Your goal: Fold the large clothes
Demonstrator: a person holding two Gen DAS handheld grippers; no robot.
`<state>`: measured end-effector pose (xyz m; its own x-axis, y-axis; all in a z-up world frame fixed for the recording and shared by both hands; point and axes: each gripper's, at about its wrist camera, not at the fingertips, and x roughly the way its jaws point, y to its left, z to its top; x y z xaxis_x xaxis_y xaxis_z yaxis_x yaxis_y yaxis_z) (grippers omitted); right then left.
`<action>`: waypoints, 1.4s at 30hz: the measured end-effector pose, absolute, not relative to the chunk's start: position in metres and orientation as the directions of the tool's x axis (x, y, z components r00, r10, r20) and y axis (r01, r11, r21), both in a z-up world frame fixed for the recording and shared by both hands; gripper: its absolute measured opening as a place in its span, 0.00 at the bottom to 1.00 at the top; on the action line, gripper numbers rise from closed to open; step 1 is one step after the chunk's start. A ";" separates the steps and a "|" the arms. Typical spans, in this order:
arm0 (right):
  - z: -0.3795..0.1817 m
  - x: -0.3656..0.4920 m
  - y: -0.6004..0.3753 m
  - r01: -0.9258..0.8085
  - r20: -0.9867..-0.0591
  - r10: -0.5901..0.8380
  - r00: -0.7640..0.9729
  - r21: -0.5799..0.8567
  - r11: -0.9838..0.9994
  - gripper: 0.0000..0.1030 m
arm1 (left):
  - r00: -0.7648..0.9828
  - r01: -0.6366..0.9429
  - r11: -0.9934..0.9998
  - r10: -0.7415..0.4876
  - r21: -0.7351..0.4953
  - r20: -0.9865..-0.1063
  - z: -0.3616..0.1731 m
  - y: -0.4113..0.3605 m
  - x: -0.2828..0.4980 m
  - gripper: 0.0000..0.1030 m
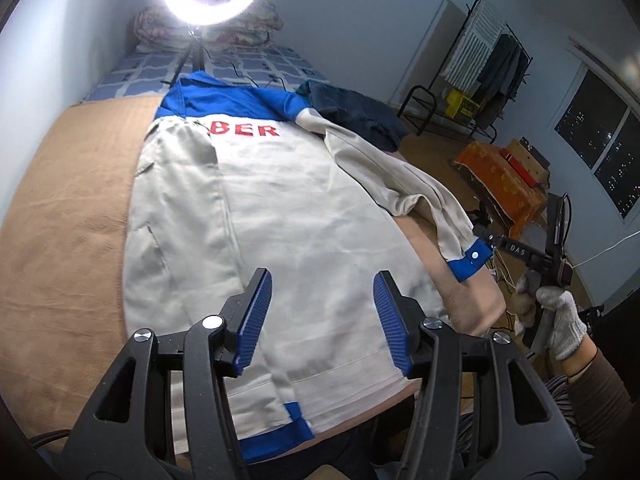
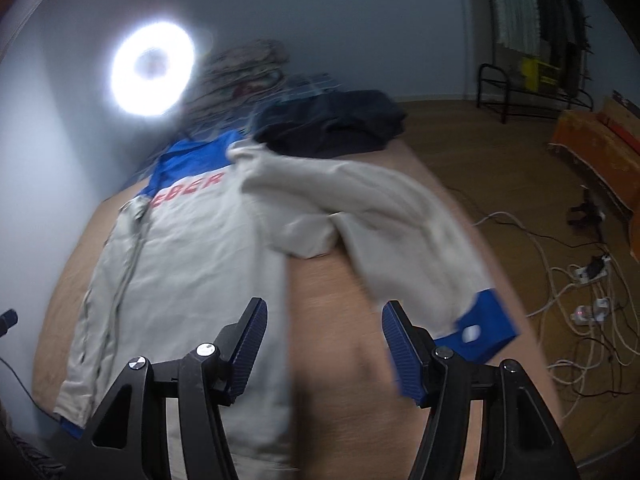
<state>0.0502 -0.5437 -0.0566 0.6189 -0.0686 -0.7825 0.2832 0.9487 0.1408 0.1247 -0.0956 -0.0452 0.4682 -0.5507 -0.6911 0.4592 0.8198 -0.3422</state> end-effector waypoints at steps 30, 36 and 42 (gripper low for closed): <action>-0.048 0.063 -0.595 0.265 -0.805 -0.096 0.585 0.078 0.961 0.08 | 0.439 0.430 0.841 -0.514 -0.330 -0.737 -0.077 -0.122 0.153 0.63; -0.021 0.034 -0.501 0.001 -0.776 0.023 0.631 0.030 1.000 0.07 | 0.446 0.376 0.844 -0.526 -0.382 -0.724 -0.076 -0.115 0.164 0.63; -0.054 0.022 -0.402 -0.276 -0.831 0.135 0.539 -0.023 0.961 0.06 | 0.431 0.319 0.842 -0.538 -0.435 -0.724 -0.083 -0.110 0.173 0.63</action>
<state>0.0217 -0.4018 -0.0541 0.5388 0.1355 -0.8315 -0.2765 0.9608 -0.0226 0.1729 -0.1095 -0.0833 0.4309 -0.5381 -0.7244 0.3191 0.8417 -0.4355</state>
